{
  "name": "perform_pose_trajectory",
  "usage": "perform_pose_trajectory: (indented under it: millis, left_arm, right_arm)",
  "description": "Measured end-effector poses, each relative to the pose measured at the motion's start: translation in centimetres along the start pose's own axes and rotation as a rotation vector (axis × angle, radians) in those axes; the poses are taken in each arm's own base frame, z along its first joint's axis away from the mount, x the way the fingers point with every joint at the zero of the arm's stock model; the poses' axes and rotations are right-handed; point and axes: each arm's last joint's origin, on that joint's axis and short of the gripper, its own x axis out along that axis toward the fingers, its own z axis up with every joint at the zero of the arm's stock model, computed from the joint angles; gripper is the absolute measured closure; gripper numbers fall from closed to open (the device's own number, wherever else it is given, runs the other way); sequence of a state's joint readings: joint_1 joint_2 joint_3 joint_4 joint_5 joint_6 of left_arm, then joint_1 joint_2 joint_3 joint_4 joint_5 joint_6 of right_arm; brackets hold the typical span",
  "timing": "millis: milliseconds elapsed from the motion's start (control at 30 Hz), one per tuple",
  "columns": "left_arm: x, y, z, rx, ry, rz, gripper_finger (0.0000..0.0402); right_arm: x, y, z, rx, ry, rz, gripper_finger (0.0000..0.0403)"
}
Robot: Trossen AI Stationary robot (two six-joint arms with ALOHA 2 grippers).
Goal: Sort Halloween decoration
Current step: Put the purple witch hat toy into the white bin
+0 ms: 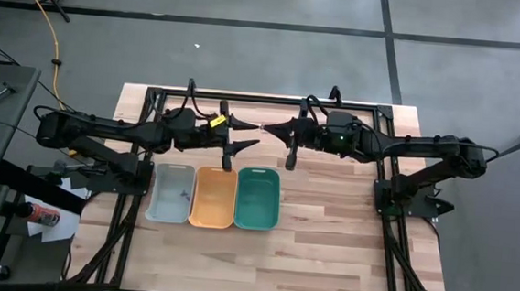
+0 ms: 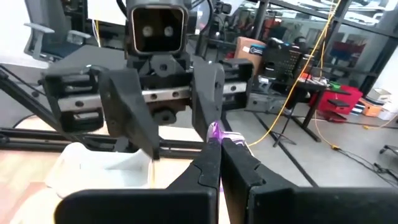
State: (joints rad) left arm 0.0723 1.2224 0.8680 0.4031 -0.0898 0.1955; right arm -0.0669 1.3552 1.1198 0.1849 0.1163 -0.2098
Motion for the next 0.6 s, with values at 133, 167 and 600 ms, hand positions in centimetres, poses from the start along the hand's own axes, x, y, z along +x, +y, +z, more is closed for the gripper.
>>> perform_pose_trajectory:
  millis: [133, 167, 600]
  left_arm:
    - [-0.01, 0.15, 0.36, -0.004, -0.033, 0.035, 0.0243]
    - [-0.01, 0.19, 0.39, -0.005, -0.035, 0.045, 0.0243]
    - [0.18, 0.49, 0.81, -0.045, -0.099, 0.075, 0.0243]
  right_arm:
    - [0.0, -0.01, 0.0, -0.001, 0.0, -0.001, 0.0403]
    - [0.0, -0.02, 0.01, -0.001, -0.001, -0.001, 0.0403]
    - [-0.02, -0.16, 0.59, -0.012, -0.06, -0.018, 0.0403]
